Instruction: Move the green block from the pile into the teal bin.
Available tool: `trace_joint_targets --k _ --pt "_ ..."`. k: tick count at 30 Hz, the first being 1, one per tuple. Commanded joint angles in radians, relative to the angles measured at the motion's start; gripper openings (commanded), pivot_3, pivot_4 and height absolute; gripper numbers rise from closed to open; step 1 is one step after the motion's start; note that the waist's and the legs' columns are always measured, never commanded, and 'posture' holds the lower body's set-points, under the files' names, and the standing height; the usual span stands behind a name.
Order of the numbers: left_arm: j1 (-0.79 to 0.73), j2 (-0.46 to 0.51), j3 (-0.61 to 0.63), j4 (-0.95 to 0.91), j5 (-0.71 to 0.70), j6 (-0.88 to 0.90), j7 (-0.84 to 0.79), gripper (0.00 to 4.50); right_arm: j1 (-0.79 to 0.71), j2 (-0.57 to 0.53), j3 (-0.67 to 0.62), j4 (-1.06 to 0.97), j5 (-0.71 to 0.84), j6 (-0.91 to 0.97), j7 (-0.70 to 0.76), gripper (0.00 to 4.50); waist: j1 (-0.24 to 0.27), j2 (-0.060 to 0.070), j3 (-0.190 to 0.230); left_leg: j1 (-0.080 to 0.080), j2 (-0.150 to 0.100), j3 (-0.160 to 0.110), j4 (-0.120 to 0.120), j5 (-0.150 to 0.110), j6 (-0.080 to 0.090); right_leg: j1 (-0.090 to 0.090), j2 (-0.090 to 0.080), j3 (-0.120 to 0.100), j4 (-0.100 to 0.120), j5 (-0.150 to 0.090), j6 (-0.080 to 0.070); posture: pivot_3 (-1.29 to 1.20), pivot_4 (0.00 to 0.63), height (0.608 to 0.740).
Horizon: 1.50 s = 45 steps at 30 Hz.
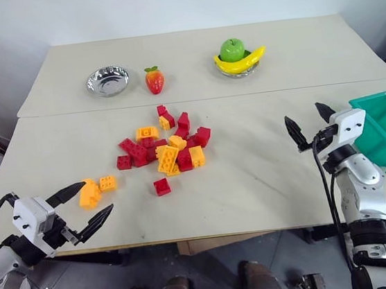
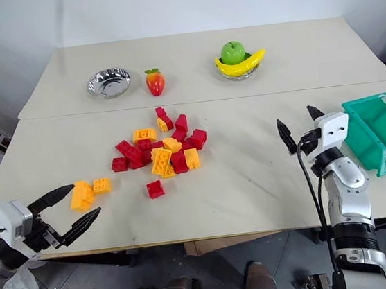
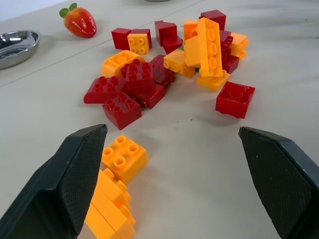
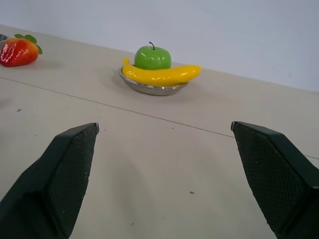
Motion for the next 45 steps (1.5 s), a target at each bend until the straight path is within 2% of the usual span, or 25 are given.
trace_joint_targets --k 1,3,5,8,14,18,22,29,33,36,40,45 --pt "-0.008 -0.010 -0.004 -0.027 -0.008 0.009 0.019 4.50 -0.012 -0.033 -0.020 -0.036 0.043 -0.006 0.047 4.47 0.000 0.000 0.000 0.000 0.000 0.000 0.000 0.000 0.000 0.000 0.000 0.000 0.000 0.000 0.000 0.00 0.150 0.740" --pt "-0.016 -0.016 -0.025 -0.046 -0.052 0.041 -0.002 4.50 -0.004 -0.055 -0.025 -0.087 0.111 0.043 0.122 4.47 0.002 0.000 0.000 0.000 0.000 0.000 0.000 0.000 0.000 0.000 0.000 0.000 0.000 0.000 0.000 0.00 0.150 0.740" --pt "-0.023 -0.005 -0.042 -0.049 -0.037 0.045 -0.015 4.50 0.015 -0.092 -0.021 -0.157 0.182 0.112 0.208 4.47 0.003 0.000 0.000 0.000 0.000 0.000 0.001 0.000 0.000 0.000 0.000 0.000 0.000 0.000 0.000 0.00 0.150 0.740" --pt "-0.060 0.017 -0.070 -0.027 -0.018 0.024 -0.054 4.50 0.080 -0.196 -0.011 -0.283 0.271 0.226 0.372 4.47 0.007 0.000 0.000 0.000 0.000 0.000 0.001 0.000 0.000 0.001 0.000 -0.001 0.000 0.000 0.000 0.00 0.150 0.740" --pt "-0.156 0.056 -0.132 0.054 0.023 -0.019 -0.133 4.50 0.244 -0.374 -0.027 -0.434 0.333 0.312 0.604 4.47 0.008 0.000 0.000 0.000 0.000 -0.001 0.001 0.000 0.001 0.003 0.000 -0.002 -0.001 0.000 0.000 0.00 0.150 0.740" --pt "-0.194 0.065 -0.164 0.094 0.020 -0.034 -0.180 4.50 0.334 -0.403 -0.022 -0.499 0.332 0.309 0.669 4.47 0.004 0.000 0.000 0.000 0.000 0.000 0.001 0.000 0.001 0.003 0.000 -0.002 -0.001 0.000 0.000 0.00 0.150 0.740" --pt "-0.228 0.057 -0.174 0.123 -0.005 -0.034 -0.220 3.62 0.366 -0.376 -0.012 -0.545 0.327 0.309 0.654 4.50 0.005 0.000 0.000 0.001 0.000 -0.001 0.003 0.000 0.001 0.003 0.000 -0.002 0.000 0.000 0.001 0.00 0.150 0.740" --pt "-0.349 0.033 -0.309 0.163 0.041 -0.053 -0.279 1.31 0.358 -0.345 -0.028 -0.539 0.300 0.292 0.598 4.50 0.016 0.000 0.000 0.000 -0.001 -0.001 0.005 0.000 0.001 0.003 0.000 -0.002 0.000 0.001 0.001 0.00 0.150 0.740" --pt "-0.527 -0.036 -0.447 0.262 0.092 -0.025 -0.282 0.03 0.346 -0.326 -0.029 -0.549 0.293 0.292 0.557 4.50 0.031 0.000 0.000 0.000 -0.001 -0.001 0.007 0.000 0.001 0.004 0.000 -0.002 0.000 0.001 0.002 0.00 0.150 0.740" --pt "-0.652 -0.060 -0.552 0.375 0.174 0.027 -0.287 0.01 0.307 -0.320 -0.019 -0.569 0.314 0.325 0.532 4.50 0.030 0.000 0.000 0.000 -0.001 -0.001 0.008 0.000 0.001 0.004 0.000 -0.002 0.001 0.001 0.002 0.00 0.150 0.740" --pt "-0.801 -0.116 -0.609 0.517 0.206 0.062 -0.291 0.01 0.277 -0.317 0.003 -0.601 0.316 0.347 0.524 4.50 0.027 0.000 0.001 0.000 -0.001 -0.001 0.007 0.000 0.001 0.004 0.001 -0.002 0.001 0.001 0.002 0.00 0.150 0.740" --pt "-0.951 -0.212 -0.584 0.696 0.236 0.053 -0.197 0.01 0.267 -0.294 0.019 -0.643 0.317 0.368 0.494 4.50 0.030 -0.001 0.001 -0.001 -0.001 -0.001 0.009 0.000 0.001 0.004 0.001 -0.003 0.001 0.002 0.003 0.00 0.150 0.740"
